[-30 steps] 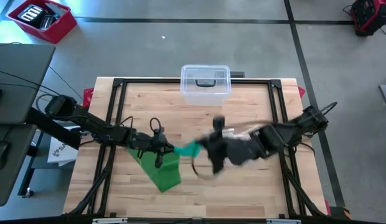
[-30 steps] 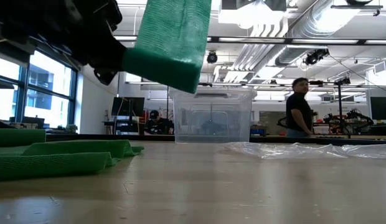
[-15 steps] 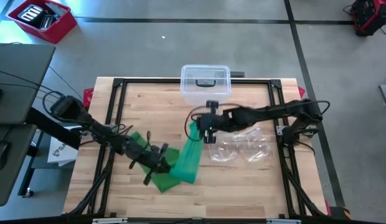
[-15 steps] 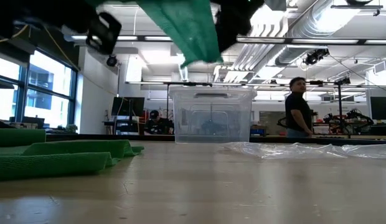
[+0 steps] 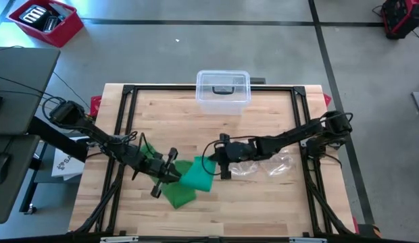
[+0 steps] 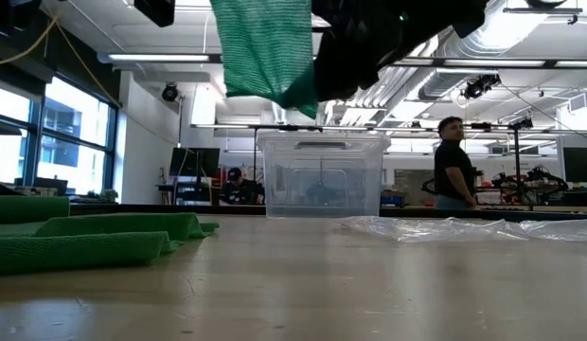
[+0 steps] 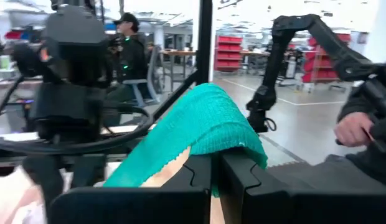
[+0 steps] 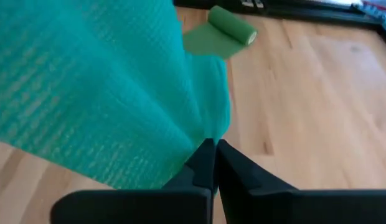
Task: Roll bandage
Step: Roll the blue bandage
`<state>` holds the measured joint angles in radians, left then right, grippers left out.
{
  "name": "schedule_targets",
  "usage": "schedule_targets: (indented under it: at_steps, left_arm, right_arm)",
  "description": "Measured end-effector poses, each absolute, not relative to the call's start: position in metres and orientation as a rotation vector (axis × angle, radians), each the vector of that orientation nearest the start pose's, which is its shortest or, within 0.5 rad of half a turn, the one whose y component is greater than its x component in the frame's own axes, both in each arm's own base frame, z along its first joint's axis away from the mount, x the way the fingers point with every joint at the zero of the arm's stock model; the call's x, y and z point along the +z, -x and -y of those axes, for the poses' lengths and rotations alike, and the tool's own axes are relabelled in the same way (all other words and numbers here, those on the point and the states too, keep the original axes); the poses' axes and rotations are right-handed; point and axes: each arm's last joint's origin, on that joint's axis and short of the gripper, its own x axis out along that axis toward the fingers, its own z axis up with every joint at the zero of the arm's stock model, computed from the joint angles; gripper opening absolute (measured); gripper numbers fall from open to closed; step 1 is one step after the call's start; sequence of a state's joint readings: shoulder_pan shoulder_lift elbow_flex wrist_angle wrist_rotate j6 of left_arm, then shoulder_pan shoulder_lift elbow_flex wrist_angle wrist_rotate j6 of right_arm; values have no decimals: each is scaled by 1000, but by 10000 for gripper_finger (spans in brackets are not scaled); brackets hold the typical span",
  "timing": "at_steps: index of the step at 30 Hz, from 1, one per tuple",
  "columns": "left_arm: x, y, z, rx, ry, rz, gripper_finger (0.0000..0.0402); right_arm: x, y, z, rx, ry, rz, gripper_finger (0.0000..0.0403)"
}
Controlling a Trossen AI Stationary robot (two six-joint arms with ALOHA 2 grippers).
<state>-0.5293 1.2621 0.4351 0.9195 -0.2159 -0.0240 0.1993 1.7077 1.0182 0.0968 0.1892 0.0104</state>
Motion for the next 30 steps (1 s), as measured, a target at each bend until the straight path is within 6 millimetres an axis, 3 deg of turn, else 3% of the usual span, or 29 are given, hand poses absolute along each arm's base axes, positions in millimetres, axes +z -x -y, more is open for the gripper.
schedule_targets:
  at_steps: [4,7,12,18,26,30]
  left_arm:
    - [223,-216,117,-254,80,71,1]
    - [223,-216,115,-174,118,62,1]
    - [220,-218,108,-32,157,37,1]
    - [219,-220,105,7,161,37,1]
    - [219,-219,105,0,164,34,1]
    - [217,-220,104,13,185,15,1]
  right_arm:
    - [197,-354,-65,2,9,-633,52]
    - [202,-349,-59,-17,2,-769,101]
    - [235,-338,-50,-69,24,-906,155]
    - [254,-334,-53,-28,15,-880,162]
    - [243,-349,-57,20,-13,-834,162]
    - [239,-345,-55,-26,30,-886,162]
